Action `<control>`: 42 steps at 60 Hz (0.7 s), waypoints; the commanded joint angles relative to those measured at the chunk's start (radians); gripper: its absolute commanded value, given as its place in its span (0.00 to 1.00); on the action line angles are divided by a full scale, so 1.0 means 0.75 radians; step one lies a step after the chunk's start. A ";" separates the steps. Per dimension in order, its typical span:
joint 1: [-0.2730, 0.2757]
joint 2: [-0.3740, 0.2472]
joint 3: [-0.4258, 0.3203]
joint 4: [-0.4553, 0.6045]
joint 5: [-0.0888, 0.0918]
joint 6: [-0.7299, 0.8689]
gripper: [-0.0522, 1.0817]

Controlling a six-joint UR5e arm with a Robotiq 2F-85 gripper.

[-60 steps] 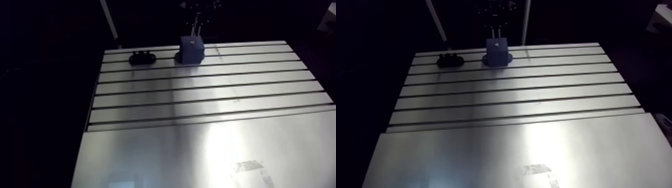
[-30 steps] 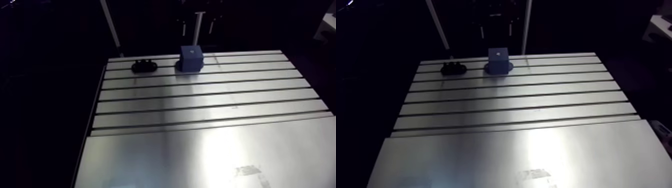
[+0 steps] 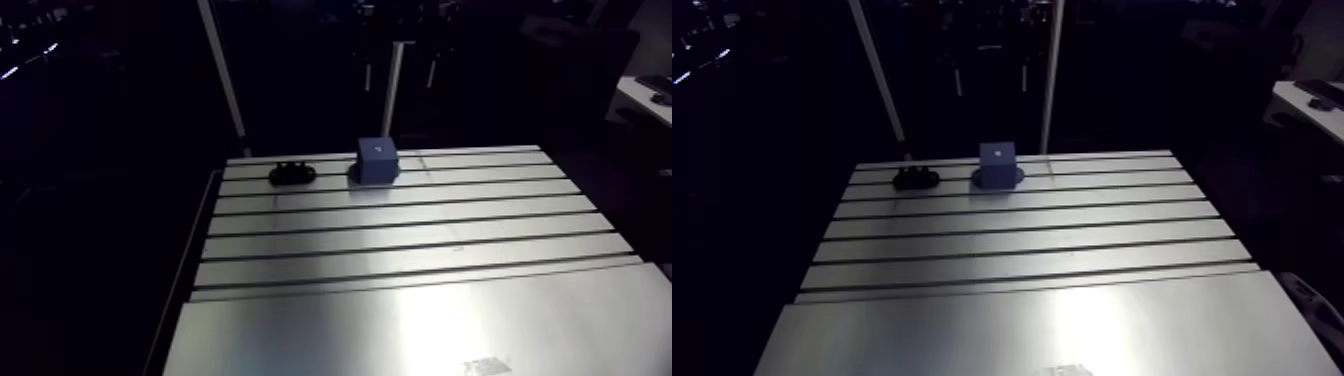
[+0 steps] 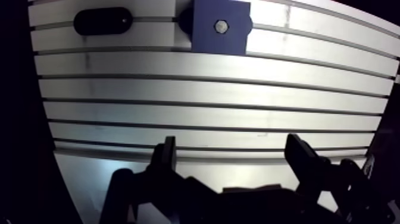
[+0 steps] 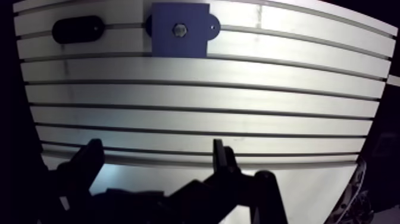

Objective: Pick up the M10 bolt and insert it into the hex recess until seated.

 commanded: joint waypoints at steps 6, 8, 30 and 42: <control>-0.002 -0.254 0.035 0.211 -0.006 0.008 0.05; 0.000 -0.289 0.064 0.209 0.001 0.003 0.05; -0.009 -0.371 0.085 0.220 0.006 0.016 0.05; -0.010 -0.372 0.049 0.210 0.006 0.043 0.05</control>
